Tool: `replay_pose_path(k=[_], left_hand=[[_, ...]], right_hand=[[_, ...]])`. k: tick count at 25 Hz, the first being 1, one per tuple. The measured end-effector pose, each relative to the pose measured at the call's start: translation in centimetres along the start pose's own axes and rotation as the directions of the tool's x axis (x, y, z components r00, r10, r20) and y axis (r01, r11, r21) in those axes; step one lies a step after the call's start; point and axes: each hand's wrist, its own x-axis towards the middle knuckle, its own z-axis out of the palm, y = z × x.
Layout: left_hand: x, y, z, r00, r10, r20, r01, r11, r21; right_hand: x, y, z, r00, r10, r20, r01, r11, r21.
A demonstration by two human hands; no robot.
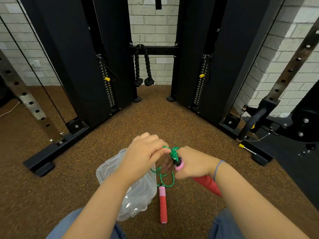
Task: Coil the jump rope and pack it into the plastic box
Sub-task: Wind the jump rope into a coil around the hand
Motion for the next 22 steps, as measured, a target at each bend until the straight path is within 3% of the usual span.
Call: replay_pose_path(k=[3, 5, 8, 11, 15, 18, 20, 22], left_hand=[[-0.1, -0.2, 0.1, 1.0, -0.007, -0.015, 0.005, 0.995, -0.104], [-0.1, 0.0, 0.0, 0.998, -0.042, -0.042, 0.031, 0.971, -0.236], [0.1, 0.6, -0.4, 0.99, -0.112, -0.09, 0.066, 0.91, -0.409], [0.1, 0.8, -0.2, 0.985, -0.154, -0.083, 0.091, 0.857, -0.507], [0.4, 1.5, -0.1, 0.972, -0.228, -0.063, 0.147, 0.792, -0.593], [0.2, 1.7, -0.7, 0.956, -0.258, 0.143, 0.278, 0.625, -0.729], [0.0, 1.3, -0.1, 0.951, -0.297, 0.088, 0.275, 0.681, -0.678], [0.0, 1.6, 0.0, 0.952, -0.289, 0.098, 0.286, 0.73, -0.621]], right_hand=[[-0.2, -1.0, -0.2, 0.984, -0.01, 0.179, -0.015, 0.991, 0.134], [-0.3, -1.7, -0.1, 0.962, -0.099, 0.255, 0.031, 0.966, 0.256], [-0.2, -2.5, 0.3, 0.911, -0.283, 0.299, 0.115, 0.871, 0.477], [-0.2, -3.0, 0.3, 0.86, -0.448, 0.243, 0.199, 0.735, 0.649], [-0.1, -3.3, 0.7, 0.848, -0.521, 0.1, 0.17, 0.445, 0.879], [0.0, -4.6, 0.7, 0.787, -0.61, -0.091, 0.189, 0.098, 0.977], [0.0, -5.4, 0.4, 0.77, -0.601, -0.215, 0.218, -0.069, 0.973], [0.0, -5.5, 0.2, 0.786, -0.548, -0.286, 0.237, -0.161, 0.958]])
